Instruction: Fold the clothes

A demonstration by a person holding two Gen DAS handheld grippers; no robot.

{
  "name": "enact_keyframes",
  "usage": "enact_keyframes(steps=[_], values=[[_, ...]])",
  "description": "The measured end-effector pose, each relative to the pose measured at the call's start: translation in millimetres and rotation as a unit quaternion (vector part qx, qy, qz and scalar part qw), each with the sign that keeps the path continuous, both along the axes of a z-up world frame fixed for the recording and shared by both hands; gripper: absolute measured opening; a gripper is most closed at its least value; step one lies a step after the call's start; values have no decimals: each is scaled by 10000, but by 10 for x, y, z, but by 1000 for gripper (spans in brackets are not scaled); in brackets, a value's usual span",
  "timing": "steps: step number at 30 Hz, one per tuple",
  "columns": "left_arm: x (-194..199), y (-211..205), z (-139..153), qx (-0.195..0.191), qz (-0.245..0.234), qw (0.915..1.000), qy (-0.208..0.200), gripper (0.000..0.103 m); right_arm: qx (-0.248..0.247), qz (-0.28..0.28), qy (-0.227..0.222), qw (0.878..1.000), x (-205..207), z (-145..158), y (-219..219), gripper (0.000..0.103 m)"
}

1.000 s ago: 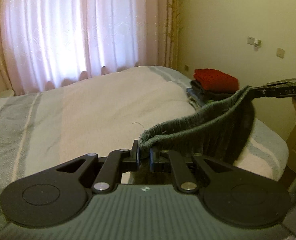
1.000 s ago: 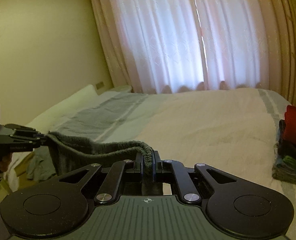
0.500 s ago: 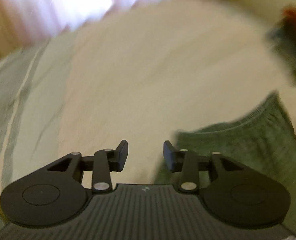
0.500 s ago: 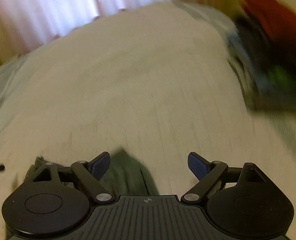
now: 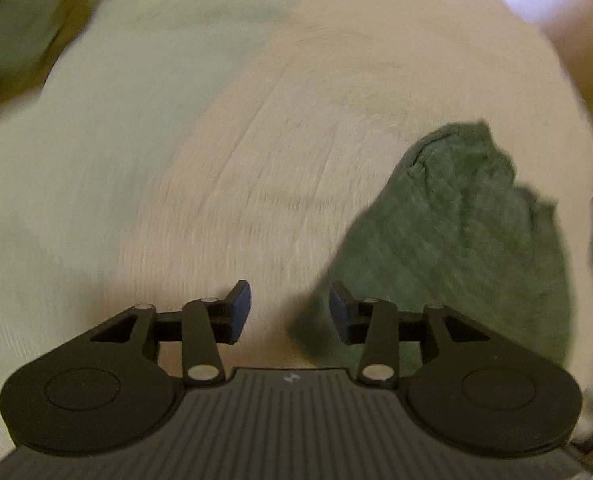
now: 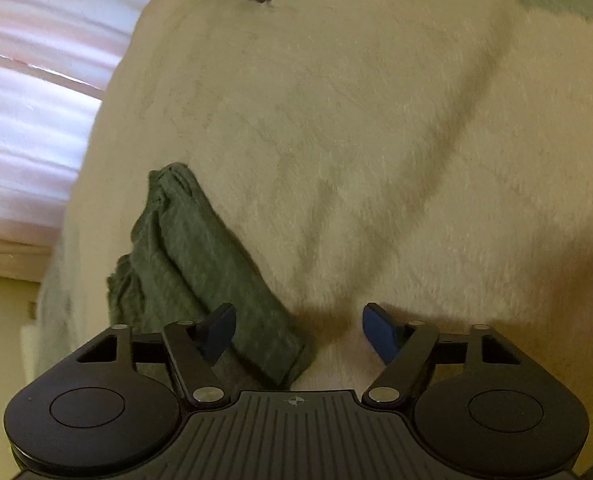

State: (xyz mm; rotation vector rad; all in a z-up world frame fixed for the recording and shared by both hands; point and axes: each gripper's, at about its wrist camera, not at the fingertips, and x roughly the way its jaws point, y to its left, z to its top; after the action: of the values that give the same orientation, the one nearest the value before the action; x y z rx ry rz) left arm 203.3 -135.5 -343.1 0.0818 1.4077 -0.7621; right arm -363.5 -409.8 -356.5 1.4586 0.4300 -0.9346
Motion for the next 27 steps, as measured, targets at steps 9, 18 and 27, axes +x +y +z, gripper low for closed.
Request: enact_keyframes(steps=[9, 18, 27], values=[[-144, 153, -335, -792, 1135, 9874, 765, 46, -245, 249, -343, 9988, 217, -283, -3, 59], [-143, -7, -418, -939, 721, 9924, 332, 3, -697, 422, 425, 9958, 125, -39, -128, 1], [-82, -192, -241, -375, -379, 9951, -832, 15, -577, 481, 1165, 9903, 151, -100, -472, 2]])
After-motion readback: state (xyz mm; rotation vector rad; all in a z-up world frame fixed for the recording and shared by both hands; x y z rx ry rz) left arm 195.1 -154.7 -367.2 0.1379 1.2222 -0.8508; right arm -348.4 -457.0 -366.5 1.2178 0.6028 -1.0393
